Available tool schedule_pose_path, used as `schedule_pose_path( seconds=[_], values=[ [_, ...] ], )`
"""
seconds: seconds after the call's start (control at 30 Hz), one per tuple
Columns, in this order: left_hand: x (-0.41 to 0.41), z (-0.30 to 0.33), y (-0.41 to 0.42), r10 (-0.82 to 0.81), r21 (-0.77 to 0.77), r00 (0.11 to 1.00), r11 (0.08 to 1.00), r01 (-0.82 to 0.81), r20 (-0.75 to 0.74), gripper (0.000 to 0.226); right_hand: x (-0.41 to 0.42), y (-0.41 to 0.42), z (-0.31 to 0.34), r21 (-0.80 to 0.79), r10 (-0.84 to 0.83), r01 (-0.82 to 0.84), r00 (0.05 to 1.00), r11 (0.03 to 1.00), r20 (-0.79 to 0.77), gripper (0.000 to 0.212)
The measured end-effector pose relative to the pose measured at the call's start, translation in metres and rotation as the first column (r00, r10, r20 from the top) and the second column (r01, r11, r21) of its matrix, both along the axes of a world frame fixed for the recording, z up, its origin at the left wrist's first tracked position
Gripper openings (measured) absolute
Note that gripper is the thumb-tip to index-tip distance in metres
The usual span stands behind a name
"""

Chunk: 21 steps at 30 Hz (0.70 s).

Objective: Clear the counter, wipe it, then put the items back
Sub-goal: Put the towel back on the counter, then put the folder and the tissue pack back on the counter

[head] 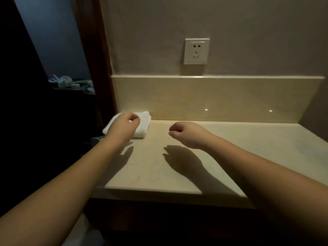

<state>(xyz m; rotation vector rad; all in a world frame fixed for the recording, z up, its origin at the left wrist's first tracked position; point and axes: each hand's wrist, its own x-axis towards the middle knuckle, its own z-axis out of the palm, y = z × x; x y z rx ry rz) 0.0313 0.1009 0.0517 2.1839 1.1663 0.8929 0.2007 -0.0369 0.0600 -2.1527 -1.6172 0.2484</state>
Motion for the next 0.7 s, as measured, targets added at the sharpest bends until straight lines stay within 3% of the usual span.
schedule_pose_path(
  seconds=[0.37, 0.5, 0.7],
  values=[
    [0.074, -0.024, -0.256, -0.368, -0.086, 0.912, 0.918, 0.387, 0.181, 0.015, 0.051, -0.285, -0.023, 0.024, -0.142, 0.14, 0.983, 0.99, 0.113, 0.034],
    [0.107, -0.048, -0.336, -0.492, -0.152, 0.863, 0.85, 0.505, 0.119, 0.015, 0.063, -0.391, -0.047, 0.04, -0.266, 0.263, 0.96, 0.964, 0.091, 0.033],
    [0.158, -0.085, -0.446, -0.658, -0.18, 0.75, 0.747, 0.64, -0.061, 0.013, 0.077, -0.526, -0.1, -0.113, -0.461, 0.456, 0.887, 0.883, -0.021, 0.037]
  ],
)
